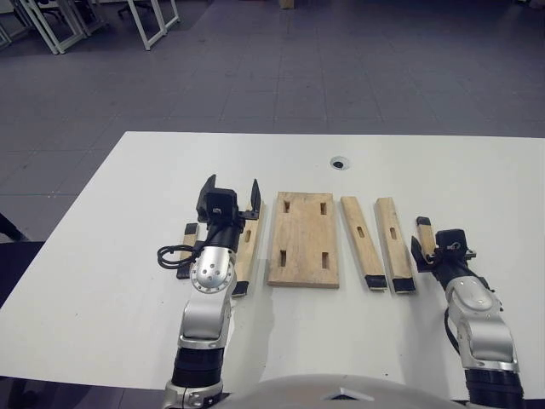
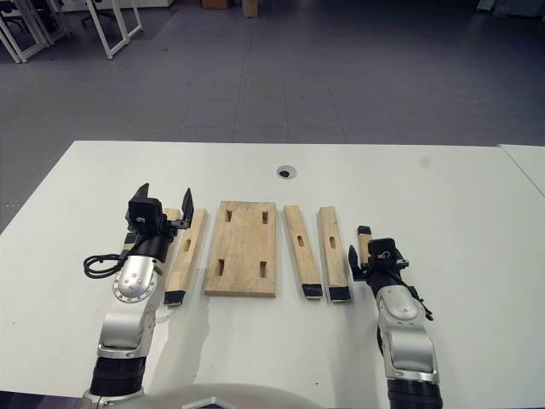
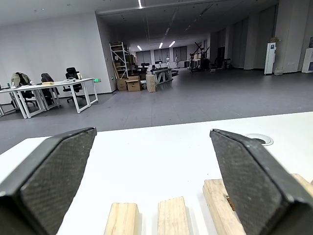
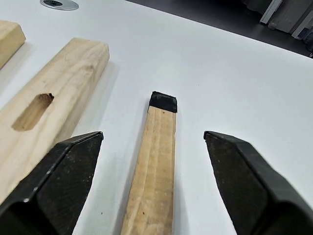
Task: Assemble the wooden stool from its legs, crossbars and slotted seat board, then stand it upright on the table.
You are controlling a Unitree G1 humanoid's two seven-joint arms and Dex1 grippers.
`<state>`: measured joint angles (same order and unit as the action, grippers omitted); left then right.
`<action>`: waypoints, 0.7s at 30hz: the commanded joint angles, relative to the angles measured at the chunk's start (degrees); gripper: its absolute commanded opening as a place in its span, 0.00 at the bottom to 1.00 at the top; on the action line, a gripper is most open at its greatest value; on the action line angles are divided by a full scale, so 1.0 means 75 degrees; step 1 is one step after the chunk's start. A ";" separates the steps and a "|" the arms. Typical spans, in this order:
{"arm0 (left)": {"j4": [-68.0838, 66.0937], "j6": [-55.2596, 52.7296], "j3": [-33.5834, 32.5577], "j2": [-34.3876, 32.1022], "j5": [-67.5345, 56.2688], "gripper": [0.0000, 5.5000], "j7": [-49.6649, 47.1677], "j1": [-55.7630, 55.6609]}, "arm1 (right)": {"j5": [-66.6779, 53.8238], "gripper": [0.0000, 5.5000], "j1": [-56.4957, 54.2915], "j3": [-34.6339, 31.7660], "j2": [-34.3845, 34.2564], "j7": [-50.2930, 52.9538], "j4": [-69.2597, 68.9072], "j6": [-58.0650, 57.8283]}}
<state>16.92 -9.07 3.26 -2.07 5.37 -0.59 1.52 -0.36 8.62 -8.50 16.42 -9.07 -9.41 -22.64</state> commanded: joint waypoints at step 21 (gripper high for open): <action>0.0205 -0.0325 -0.0132 -0.0001 -0.0294 0.79 0.0137 -0.0197 | -0.1080 0.24 -0.0107 -0.0362 -0.0461 0.0004 -0.0084 -0.0044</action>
<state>17.62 -9.39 3.26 -2.17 4.98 -0.57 1.38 -9.55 10.38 -12.31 12.11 -9.39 -8.87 -23.71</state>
